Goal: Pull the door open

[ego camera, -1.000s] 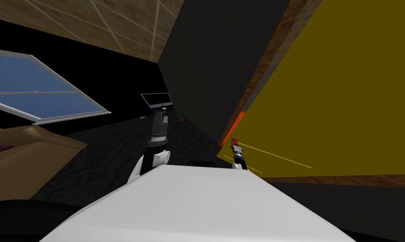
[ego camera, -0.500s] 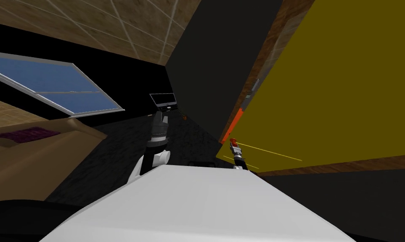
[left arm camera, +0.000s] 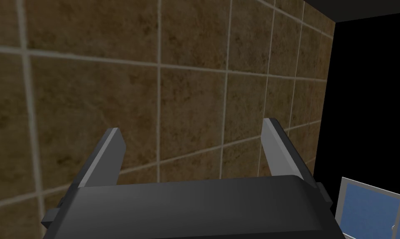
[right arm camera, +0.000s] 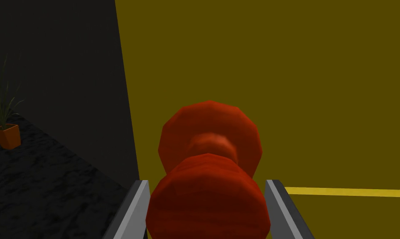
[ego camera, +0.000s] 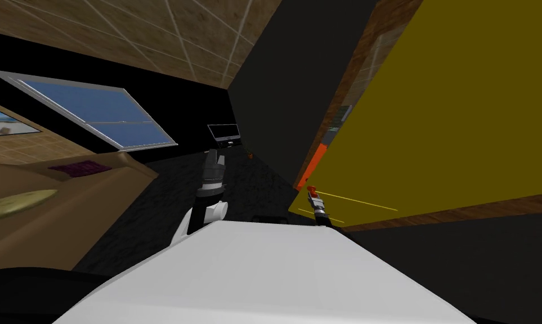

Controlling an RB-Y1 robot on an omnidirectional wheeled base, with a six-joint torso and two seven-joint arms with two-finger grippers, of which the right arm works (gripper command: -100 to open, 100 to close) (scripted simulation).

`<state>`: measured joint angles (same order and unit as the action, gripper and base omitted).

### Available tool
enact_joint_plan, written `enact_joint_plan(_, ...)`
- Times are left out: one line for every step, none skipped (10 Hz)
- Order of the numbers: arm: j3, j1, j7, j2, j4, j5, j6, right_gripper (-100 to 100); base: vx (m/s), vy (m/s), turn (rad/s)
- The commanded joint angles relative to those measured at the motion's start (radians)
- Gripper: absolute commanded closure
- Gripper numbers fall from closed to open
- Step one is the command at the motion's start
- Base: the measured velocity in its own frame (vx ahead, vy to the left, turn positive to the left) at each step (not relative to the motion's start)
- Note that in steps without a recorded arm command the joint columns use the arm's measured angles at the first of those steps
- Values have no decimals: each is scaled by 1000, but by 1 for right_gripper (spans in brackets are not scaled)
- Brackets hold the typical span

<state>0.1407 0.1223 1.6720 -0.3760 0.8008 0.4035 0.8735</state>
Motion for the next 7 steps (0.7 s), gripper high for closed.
enact_joint_plan(24,16,31,-20,-1,-14,23,100,-224,-57,132)
enact_joint_plan(33,23,43,-29,1,-20,31,100,-248,-43,119)
enact_joint_plan(45,31,58,-39,3,-26,41,100,-240,-35,91)
enact_joint_plan(38,20,46,-31,-2,-23,35,100,-105,-10,23)
enact_joint_plan(61,40,69,-48,-3,-33,61,100,-132,-18,127)
enact_joint_plan(66,45,74,-53,-2,-35,67,100,-223,-28,105)
enact_joint_plan(76,54,85,-63,-1,-39,81,100,-226,-30,94)
